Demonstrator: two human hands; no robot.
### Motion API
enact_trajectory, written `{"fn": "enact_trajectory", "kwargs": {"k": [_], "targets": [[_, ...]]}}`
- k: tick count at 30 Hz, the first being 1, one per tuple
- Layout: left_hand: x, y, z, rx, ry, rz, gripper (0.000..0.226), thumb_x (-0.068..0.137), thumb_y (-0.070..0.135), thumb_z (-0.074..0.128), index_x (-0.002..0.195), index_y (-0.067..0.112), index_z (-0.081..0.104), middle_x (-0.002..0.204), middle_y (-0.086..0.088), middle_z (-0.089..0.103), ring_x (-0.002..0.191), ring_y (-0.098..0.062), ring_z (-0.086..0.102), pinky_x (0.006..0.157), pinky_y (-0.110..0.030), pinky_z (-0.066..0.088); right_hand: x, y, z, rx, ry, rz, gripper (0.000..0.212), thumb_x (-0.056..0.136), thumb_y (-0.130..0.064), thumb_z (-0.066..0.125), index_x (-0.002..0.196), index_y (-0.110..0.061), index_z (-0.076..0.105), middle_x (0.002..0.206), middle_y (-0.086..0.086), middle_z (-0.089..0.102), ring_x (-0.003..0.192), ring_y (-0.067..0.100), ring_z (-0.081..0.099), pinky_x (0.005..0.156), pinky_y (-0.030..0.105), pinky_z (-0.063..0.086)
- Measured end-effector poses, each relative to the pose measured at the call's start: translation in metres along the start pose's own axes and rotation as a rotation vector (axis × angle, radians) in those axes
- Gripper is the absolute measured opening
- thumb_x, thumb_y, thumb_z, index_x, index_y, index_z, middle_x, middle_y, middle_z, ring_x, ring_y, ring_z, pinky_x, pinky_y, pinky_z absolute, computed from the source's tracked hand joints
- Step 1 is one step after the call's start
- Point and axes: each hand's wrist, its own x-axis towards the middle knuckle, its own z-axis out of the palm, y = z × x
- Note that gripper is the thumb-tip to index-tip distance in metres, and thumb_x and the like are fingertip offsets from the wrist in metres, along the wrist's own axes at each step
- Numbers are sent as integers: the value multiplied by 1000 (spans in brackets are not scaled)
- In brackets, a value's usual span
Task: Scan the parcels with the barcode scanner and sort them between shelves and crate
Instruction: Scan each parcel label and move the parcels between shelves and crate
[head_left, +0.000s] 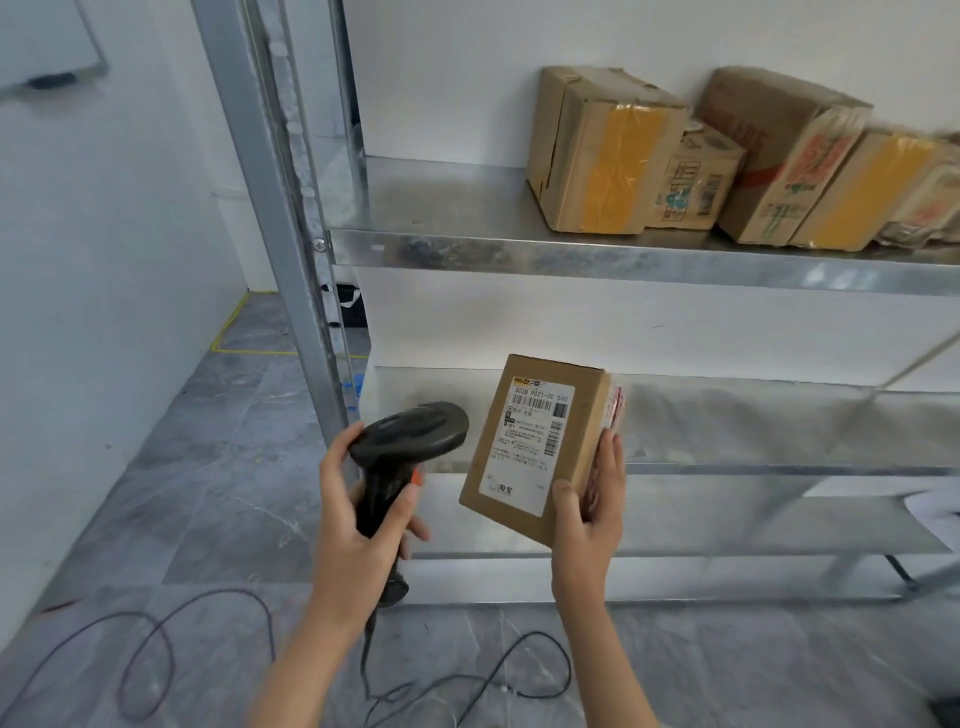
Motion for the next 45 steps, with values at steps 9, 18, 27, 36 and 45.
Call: {"fn": "enact_trajectory", "kwargs": {"k": [9,18,27,36,45], "targets": [[-8,-12,-2,87,-29,20,63,91,20,67,133,55,37,95,1,69,55,-22,57,52,-29,51,-5,10,-2,-130,-40,19,80,72,-39,52,151,-42,36,157,-30,25,140,-8,27,113,51,39],[-11,-8,3,131,-48,57,62,91,27,68,131,61,36,95,4,68,54,-19,55,52,-31,53,-12,14,0,-172,-90,-14,81,75,-38,54,152,-43,33,159,-28,21,145,4,27,109,55,43],[-11,-9,3,108,-29,35,64,92,27,69,135,56,33,85,-4,65,53,-19,52,51,-31,52,-11,16,2,-190,-98,-7,82,72,-40,54,151,-44,34,158,-30,21,144,1,26,110,52,43],[-11,-12,-1,108,-28,22,67,92,21,67,139,54,32,86,-8,64,53,-22,50,51,-34,50,-9,16,2,-181,-76,-17,83,71,-41,53,151,-41,35,159,-28,22,141,-8,25,108,40,42],[-10,-13,-5,123,-26,2,69,91,17,63,137,57,31,86,-10,63,53,-23,50,51,-33,50,-8,18,3,-162,-55,-19,82,72,-41,54,152,-39,35,159,-27,23,141,-6,27,107,40,42]]}}
